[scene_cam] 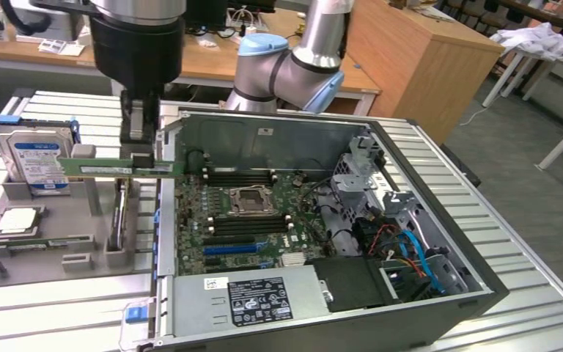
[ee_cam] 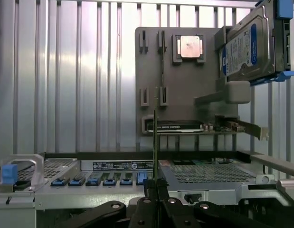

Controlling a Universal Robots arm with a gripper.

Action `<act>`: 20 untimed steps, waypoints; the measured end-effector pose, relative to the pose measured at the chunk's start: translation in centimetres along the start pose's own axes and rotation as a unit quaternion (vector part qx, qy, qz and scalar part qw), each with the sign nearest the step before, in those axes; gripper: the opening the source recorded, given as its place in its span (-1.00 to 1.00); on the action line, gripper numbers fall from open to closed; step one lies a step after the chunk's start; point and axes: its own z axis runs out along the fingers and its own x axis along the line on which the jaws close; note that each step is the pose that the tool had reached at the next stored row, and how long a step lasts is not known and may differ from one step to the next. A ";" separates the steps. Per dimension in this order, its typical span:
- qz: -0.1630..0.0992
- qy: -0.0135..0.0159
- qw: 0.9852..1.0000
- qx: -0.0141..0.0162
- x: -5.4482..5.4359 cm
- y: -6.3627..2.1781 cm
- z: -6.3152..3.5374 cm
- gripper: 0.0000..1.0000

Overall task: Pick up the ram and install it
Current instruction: 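Pick up the ram and move it above insertion slot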

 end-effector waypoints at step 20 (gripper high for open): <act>0.000 0.000 1.000 -0.001 -0.1 -4.88 -0.11 -0.76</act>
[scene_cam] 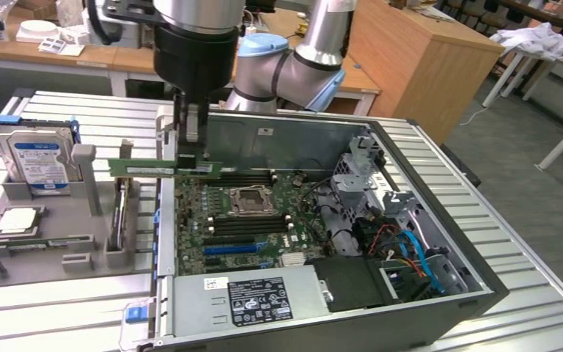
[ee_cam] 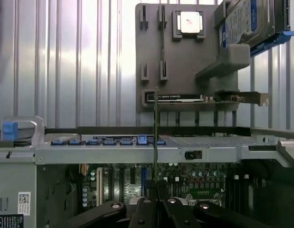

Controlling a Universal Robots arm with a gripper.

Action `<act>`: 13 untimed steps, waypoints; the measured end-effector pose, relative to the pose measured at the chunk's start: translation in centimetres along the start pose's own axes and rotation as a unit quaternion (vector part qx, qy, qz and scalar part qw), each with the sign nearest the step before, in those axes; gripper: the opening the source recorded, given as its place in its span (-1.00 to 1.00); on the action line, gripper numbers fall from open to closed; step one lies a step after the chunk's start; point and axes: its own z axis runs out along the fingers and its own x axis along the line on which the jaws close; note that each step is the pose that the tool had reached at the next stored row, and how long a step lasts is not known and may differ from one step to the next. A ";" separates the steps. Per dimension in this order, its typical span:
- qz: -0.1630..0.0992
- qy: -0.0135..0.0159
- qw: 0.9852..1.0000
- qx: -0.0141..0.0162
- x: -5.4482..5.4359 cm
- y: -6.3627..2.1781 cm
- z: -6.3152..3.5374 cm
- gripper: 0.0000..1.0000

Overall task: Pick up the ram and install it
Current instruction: 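Pick up the ram and move it above insertion slot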

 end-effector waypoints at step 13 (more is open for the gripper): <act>0.000 0.000 1.000 0.000 0.0 -2.81 -0.07 -0.76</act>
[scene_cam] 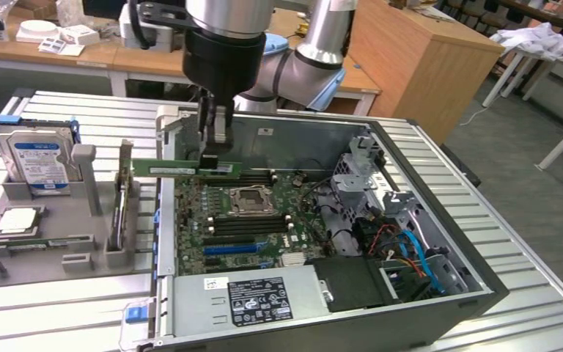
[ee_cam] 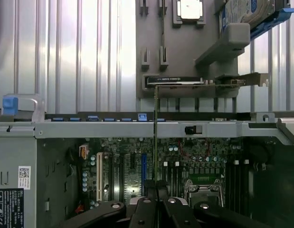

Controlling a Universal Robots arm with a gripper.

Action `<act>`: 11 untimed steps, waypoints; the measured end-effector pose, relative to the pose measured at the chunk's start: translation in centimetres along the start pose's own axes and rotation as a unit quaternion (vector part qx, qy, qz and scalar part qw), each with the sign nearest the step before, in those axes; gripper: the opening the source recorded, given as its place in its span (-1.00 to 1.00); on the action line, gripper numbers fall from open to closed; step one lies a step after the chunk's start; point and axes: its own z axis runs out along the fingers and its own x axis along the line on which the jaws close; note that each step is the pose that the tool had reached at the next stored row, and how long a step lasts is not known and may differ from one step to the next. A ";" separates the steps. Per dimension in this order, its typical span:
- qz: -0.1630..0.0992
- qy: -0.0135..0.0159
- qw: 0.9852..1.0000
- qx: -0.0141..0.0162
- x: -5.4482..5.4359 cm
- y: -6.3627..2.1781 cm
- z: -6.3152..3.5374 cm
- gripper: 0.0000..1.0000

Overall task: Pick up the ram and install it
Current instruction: 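Pick up the ram and move it above insertion slot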

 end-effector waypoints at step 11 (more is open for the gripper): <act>0.000 0.000 1.000 0.000 0.0 -2.74 -0.07 -0.76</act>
